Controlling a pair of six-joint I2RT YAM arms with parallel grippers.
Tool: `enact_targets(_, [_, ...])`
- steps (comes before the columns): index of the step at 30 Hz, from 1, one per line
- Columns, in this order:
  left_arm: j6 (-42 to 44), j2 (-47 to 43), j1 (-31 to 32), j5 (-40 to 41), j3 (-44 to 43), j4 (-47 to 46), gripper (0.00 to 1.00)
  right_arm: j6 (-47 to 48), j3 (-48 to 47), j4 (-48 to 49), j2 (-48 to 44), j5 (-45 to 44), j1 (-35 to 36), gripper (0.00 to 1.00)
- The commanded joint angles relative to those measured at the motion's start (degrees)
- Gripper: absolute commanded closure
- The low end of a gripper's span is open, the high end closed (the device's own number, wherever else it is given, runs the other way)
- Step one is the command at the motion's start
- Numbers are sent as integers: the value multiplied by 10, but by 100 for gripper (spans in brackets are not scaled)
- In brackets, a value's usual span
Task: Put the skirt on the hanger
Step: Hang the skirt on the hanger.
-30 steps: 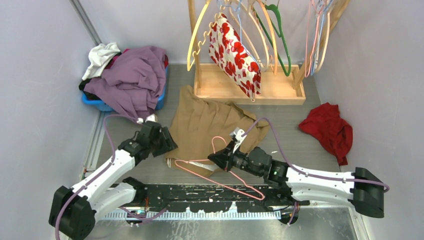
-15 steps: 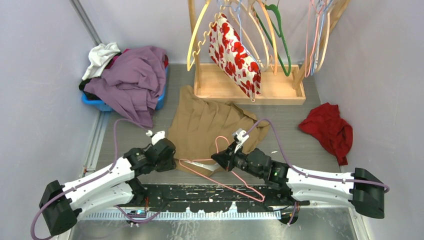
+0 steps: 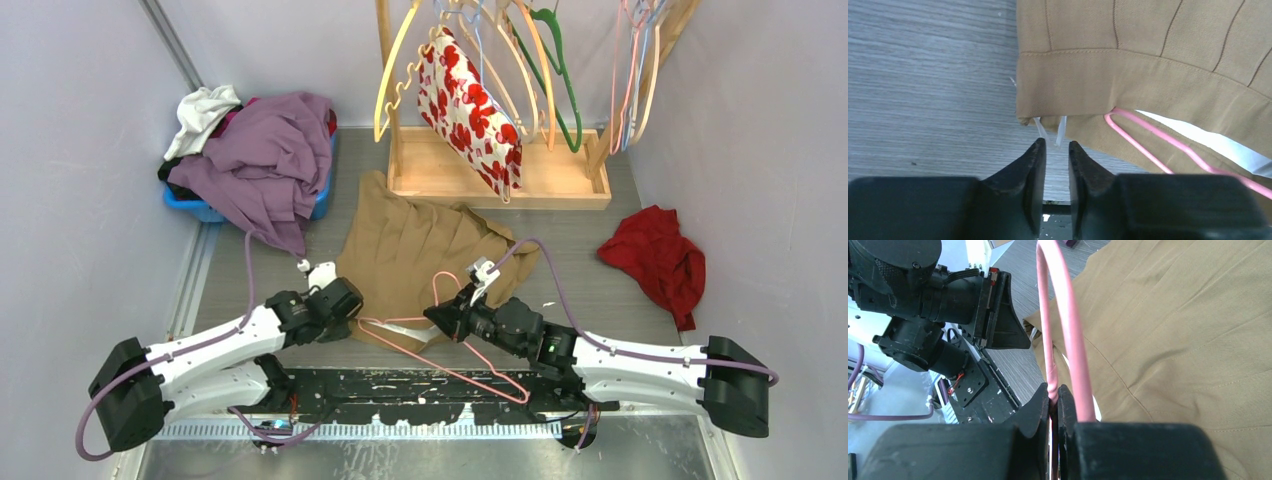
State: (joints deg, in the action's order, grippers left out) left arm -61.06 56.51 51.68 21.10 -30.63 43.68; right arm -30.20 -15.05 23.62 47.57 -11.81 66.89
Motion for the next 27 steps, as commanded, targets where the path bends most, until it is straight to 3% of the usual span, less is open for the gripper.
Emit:
enact_targets(1, [8, 9, 3, 18, -18, -49, 78, -1, 3, 21, -13, -16, -4, 99])
enact_targets(13, [2, 48, 8, 23, -12, -59, 79, -11, 10, 39, -6, -13, -9, 99])
enact_targets(18, [-1, 55, 7, 29, -12, -55, 87, -13, 11, 50, 2, -10, -10, 99])
enact_targets(21, [-1, 58, 7, 34, -16, -48, 99, -18, 11, 62, 10, -6, -10, 99])
enact_targets(27, [0, 23, 8, 40, -26, -17, 100, -33, 11, 98, 41, 7, -11, 99])
